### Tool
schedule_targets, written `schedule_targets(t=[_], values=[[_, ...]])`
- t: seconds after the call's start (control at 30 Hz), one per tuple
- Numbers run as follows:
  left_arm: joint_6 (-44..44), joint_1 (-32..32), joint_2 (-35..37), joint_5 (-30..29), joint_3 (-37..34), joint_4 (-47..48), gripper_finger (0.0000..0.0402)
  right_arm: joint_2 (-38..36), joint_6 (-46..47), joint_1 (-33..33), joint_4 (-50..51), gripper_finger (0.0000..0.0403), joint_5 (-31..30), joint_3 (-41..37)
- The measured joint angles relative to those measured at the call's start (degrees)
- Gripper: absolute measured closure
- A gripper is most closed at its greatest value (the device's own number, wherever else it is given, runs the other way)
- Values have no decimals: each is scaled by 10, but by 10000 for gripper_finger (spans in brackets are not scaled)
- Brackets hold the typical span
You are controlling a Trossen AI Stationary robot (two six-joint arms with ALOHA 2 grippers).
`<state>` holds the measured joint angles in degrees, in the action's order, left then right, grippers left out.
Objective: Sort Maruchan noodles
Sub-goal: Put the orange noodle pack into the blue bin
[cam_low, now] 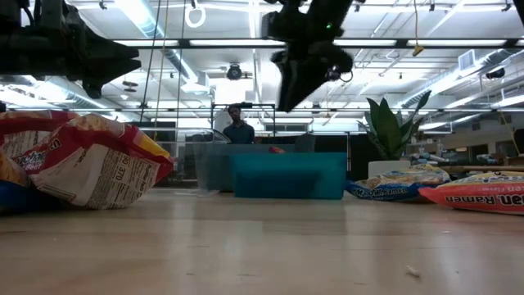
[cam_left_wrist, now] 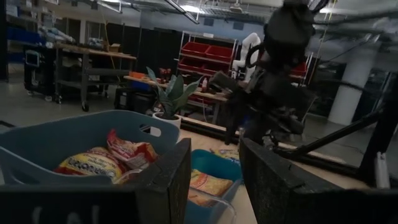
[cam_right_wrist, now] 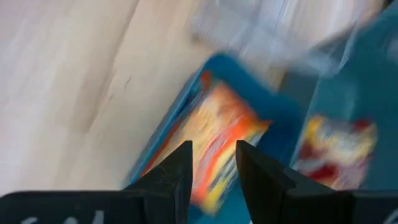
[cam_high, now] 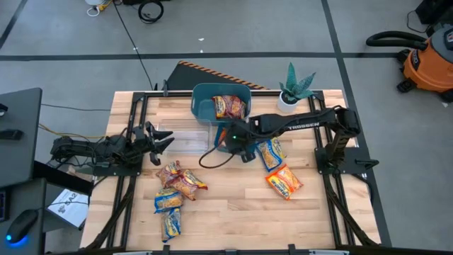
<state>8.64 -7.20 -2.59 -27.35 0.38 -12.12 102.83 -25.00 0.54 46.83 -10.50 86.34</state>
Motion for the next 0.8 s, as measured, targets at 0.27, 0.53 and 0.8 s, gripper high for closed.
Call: schedule_targets(t=[0.27,0.53,0.8], values=[[11,0,0,0,0,-1,260,0,216,-48,89,273,148,-44],[12,0,0,0,0,-1,260,0,300,-90,81,247,148,-134],[12,0,0,0,0,-1,260,0,322,-95,40,189,171,-202]])
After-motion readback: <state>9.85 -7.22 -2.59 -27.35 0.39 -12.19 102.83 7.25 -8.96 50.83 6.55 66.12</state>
